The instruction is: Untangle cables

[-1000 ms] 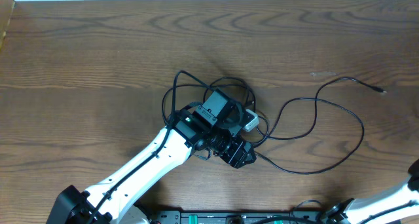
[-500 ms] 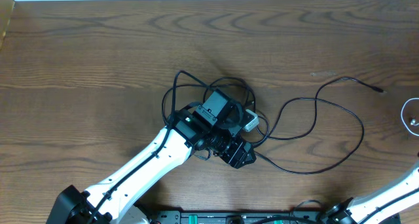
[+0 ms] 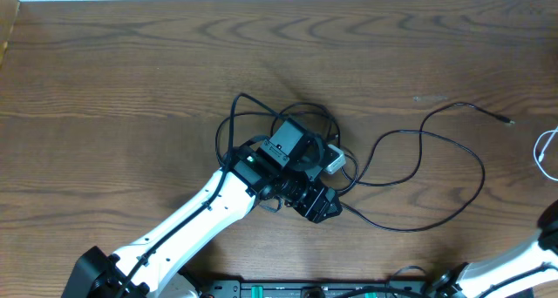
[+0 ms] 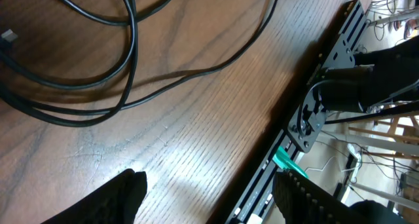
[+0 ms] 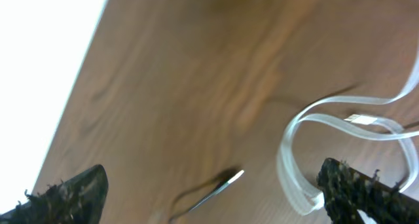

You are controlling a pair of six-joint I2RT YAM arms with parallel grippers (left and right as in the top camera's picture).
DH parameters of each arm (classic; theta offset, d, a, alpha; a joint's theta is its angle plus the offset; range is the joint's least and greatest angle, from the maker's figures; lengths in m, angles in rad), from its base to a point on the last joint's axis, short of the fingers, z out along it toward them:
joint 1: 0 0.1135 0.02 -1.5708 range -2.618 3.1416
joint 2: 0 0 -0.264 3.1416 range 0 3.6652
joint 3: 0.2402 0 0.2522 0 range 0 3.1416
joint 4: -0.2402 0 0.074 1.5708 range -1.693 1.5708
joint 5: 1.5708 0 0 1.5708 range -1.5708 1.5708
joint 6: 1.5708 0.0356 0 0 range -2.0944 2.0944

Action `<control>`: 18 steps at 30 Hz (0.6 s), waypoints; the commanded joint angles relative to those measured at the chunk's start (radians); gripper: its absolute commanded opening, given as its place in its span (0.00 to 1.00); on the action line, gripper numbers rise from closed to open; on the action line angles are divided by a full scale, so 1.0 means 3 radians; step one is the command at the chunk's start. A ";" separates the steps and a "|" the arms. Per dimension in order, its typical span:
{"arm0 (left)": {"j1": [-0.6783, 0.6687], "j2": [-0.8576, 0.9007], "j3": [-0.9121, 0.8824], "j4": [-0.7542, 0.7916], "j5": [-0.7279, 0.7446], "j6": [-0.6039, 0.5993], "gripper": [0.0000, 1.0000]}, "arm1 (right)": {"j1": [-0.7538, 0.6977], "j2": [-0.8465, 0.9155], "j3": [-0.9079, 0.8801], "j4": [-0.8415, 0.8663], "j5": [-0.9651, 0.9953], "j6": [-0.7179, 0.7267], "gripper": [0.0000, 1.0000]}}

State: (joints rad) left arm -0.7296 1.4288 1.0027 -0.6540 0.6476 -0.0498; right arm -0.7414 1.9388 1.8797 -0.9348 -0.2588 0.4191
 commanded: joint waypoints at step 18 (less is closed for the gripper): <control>-0.0010 -0.0019 0.0009 -0.0001 -0.0017 0.0014 0.67 | 0.0860 -0.0042 -0.1453 -0.0025 0.1507 0.1425 0.01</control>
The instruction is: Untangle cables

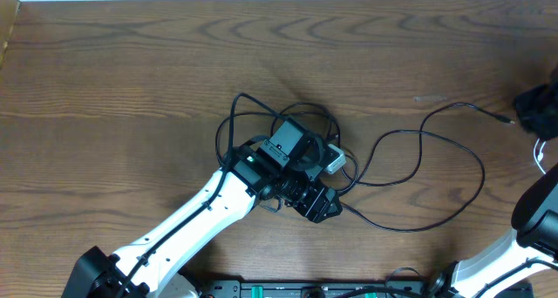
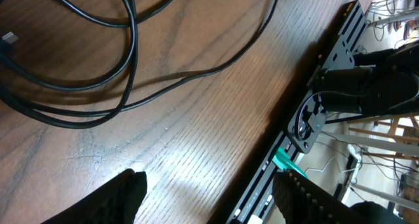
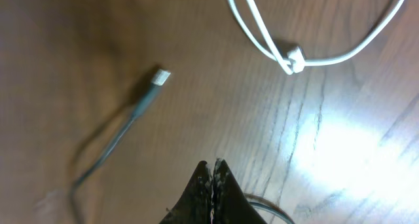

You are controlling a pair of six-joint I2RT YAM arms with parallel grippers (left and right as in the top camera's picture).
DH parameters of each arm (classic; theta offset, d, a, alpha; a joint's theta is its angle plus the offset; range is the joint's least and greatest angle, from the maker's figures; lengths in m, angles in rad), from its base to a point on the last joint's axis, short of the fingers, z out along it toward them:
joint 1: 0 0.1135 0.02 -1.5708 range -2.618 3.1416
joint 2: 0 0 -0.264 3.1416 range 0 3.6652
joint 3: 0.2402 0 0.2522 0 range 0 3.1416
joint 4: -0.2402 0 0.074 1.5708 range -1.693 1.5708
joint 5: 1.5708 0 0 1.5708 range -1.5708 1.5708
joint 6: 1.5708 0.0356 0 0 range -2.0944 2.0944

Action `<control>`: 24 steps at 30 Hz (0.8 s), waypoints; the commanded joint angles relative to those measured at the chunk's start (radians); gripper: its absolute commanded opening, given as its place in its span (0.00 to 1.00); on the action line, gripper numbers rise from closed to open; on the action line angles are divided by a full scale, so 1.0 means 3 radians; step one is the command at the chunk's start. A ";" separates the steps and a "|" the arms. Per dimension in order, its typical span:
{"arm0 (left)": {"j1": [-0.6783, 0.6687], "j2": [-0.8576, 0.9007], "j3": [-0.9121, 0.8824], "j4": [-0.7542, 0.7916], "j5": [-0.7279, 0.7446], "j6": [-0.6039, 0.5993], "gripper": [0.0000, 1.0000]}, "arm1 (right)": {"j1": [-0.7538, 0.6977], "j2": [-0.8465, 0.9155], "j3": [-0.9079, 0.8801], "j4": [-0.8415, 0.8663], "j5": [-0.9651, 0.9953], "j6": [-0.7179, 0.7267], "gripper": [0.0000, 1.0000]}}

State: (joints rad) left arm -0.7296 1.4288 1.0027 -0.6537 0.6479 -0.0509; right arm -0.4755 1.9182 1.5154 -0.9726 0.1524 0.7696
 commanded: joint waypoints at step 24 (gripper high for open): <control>-0.0206 -0.0019 0.0009 0.0019 -0.0020 -0.0019 0.67 | -0.0618 0.0027 -0.1095 0.1231 0.0327 0.0212 0.01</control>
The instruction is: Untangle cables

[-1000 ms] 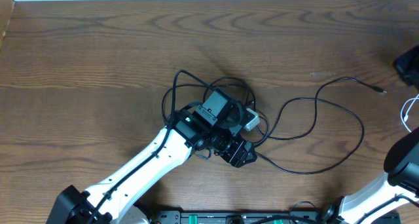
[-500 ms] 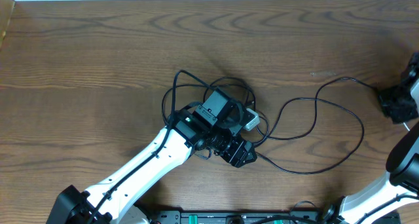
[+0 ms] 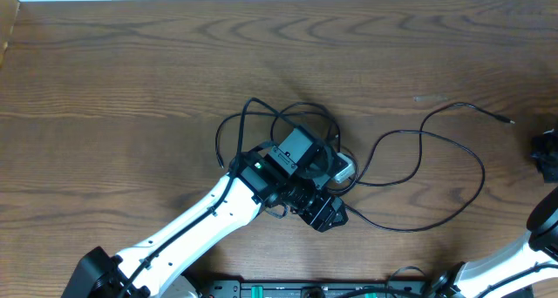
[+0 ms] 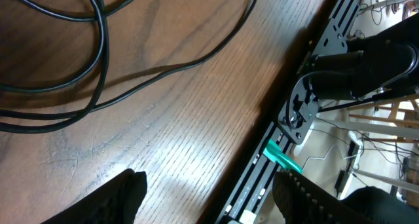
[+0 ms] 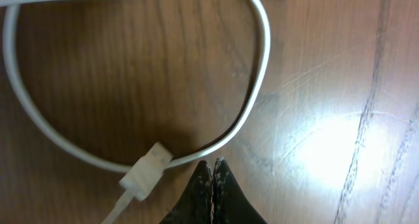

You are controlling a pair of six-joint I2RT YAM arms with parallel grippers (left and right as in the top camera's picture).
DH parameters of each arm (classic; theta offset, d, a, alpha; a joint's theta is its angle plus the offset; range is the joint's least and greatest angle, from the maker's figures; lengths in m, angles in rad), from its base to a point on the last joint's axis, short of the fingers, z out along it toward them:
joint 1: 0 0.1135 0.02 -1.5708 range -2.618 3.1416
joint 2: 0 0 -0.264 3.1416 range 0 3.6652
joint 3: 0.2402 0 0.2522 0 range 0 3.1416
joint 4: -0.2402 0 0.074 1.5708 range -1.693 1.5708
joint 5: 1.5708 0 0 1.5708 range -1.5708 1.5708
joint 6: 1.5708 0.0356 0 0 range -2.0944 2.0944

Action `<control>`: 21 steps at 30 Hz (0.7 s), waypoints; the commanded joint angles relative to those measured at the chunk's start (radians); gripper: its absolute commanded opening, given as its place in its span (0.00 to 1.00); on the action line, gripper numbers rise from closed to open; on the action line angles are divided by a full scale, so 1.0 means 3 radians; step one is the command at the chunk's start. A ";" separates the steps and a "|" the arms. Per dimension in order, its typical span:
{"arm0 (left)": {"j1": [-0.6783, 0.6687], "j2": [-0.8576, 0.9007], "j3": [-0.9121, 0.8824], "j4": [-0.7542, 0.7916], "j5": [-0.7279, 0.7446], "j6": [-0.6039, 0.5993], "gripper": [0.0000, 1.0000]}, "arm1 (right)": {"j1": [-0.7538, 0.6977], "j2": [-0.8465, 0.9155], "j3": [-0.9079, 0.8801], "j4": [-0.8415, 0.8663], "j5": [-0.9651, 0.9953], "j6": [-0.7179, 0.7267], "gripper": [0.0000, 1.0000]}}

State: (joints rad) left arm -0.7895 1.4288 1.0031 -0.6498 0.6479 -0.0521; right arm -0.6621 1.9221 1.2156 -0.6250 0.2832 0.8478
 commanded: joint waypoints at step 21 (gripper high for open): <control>-0.0008 -0.0019 0.0008 0.0013 -0.0020 -0.0041 0.67 | 0.0118 0.0045 -0.0154 0.0476 -0.0165 -0.0065 0.02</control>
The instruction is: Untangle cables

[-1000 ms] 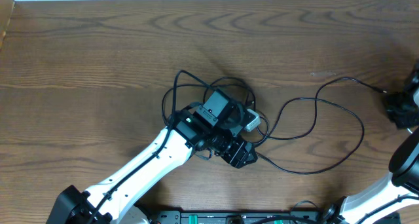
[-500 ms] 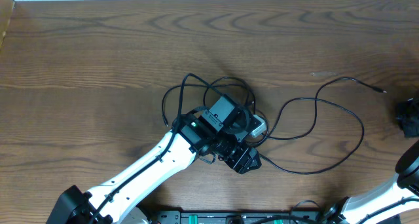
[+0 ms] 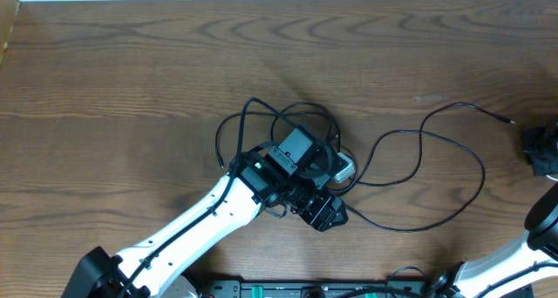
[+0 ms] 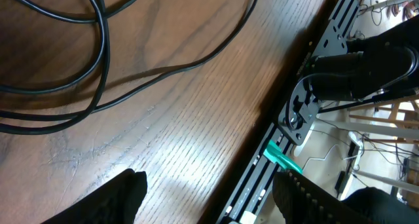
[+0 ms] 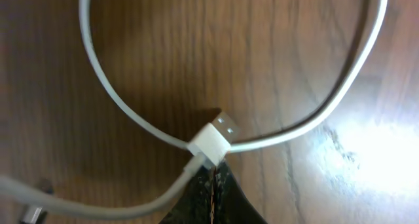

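Note:
A black cable [image 3: 418, 132] lies in wide loops right of centre, its small plug end [image 3: 508, 121] at the far right. Its other part is a tangle under my left arm, beside a white adapter [image 3: 344, 165]. My left gripper [image 3: 320, 214] hovers open just in front of the tangle; the left wrist view shows black cable strands [image 4: 196, 61] ahead of the fingers and nothing between them. My right gripper [image 3: 540, 150] at the right edge is shut, its tips [image 5: 213, 179] touching the USB plug [image 5: 213, 139] of a white cable [image 5: 98, 80] looped on the table.
The brown wooden table [image 3: 131, 71] has its front edge close behind the left gripper, with a black mounting rail [image 4: 308, 112] and the arm bases below it. The table's right edge lies next to the right gripper.
My right gripper, still shut, has shifted a little left; the white cable's plug, then off to one side of the tips, now sits right against them. The left arm has not moved.
First my right gripper was open over the white cable past the right edge. Then it was shut near the black cable's plug end, then over the white loop, now at its plug. My left gripper stayed open and shifted slightly right, and the tangle changed shape a little.

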You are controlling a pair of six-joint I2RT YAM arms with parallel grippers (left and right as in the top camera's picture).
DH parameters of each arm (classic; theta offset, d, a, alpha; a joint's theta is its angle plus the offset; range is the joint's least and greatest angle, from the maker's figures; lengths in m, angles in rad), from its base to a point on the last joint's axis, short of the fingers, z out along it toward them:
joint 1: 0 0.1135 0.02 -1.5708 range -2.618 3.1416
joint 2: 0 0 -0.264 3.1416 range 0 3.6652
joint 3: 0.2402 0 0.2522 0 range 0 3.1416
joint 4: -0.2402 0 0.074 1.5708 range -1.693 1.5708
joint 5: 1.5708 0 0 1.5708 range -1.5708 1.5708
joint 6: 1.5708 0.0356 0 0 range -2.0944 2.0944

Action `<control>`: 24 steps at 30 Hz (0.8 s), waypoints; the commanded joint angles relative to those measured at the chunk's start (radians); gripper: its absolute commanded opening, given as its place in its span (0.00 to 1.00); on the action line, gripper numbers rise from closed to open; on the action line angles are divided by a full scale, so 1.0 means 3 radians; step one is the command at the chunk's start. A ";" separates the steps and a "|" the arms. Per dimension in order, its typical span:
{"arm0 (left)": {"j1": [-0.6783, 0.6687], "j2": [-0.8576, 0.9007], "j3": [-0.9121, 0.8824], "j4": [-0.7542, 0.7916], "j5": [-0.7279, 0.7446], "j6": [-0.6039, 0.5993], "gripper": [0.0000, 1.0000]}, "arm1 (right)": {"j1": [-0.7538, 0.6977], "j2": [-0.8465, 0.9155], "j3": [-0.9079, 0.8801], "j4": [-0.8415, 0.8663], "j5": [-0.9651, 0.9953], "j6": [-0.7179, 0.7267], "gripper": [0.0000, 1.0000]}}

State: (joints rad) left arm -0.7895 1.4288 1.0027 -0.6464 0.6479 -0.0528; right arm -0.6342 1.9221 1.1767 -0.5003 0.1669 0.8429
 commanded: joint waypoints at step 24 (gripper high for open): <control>-0.0008 -0.0019 0.0009 -0.0001 -0.0020 -0.0095 0.68 | -0.0421 0.0426 -0.0023 0.0992 0.0764 -0.0621 0.02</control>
State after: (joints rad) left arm -0.7895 1.4288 1.0031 -0.6468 0.6479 -0.0750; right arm -0.7067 2.0224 1.1786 -0.2195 0.3637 0.6853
